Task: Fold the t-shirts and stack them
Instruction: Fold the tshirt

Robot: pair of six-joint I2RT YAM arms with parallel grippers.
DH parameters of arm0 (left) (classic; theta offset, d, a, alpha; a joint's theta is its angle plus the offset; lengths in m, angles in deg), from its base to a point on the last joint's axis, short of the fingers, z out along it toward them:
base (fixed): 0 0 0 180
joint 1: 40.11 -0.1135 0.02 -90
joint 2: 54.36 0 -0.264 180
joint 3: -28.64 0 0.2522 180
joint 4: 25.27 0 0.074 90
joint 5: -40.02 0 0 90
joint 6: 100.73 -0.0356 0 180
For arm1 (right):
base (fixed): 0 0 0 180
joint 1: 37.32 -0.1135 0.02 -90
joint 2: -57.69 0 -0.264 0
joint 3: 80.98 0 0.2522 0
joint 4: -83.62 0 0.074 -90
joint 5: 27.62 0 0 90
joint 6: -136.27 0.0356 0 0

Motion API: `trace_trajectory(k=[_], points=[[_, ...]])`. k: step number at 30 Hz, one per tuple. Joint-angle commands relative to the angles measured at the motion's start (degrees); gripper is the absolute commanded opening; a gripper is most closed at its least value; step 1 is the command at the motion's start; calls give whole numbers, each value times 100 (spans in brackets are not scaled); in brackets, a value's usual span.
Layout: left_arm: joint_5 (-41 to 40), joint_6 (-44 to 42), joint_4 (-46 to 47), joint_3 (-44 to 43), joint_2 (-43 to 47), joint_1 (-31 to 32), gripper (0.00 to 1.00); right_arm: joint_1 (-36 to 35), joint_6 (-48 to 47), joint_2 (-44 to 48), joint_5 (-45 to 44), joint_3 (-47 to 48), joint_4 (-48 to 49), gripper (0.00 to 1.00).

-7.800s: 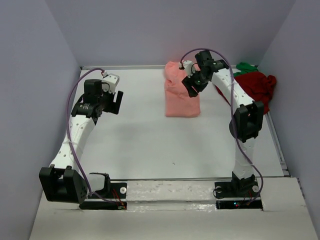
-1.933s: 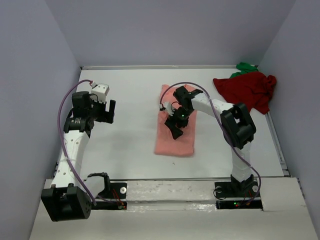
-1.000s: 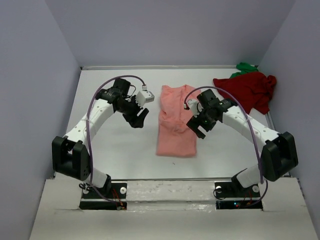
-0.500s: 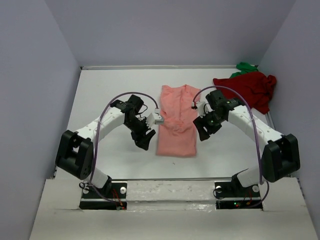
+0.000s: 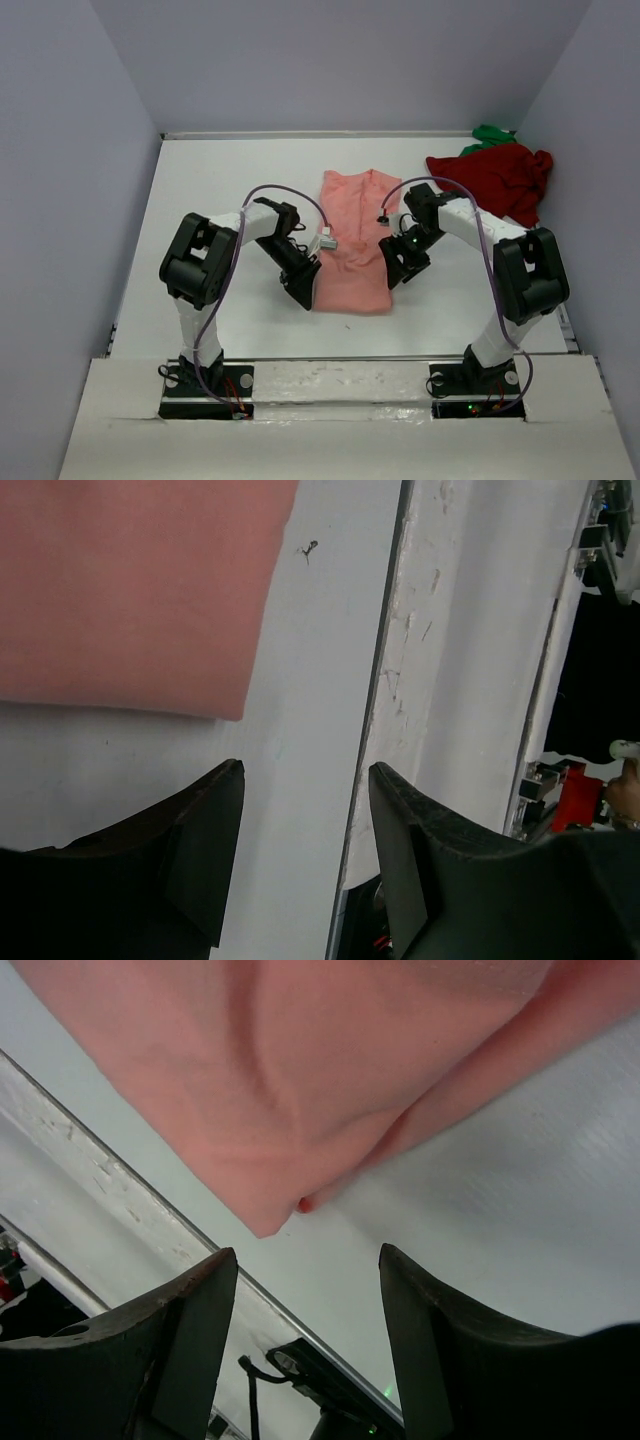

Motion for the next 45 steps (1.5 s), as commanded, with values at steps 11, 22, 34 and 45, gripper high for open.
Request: trace_trajectory(k=[11,22,34,45], points=[[432,569,768,470,102,117,58,263,202,63,294,54,1,63],[-343,1712,1693,585,-82,126,47,316,167,274,391,37,19,63],[-352,1765,1720,382,-548,460,34,316,141,204,610,19,28,63],[-615,1844,1720,154,-565,680,4,316,114,-225,1225,177,-139,59]])
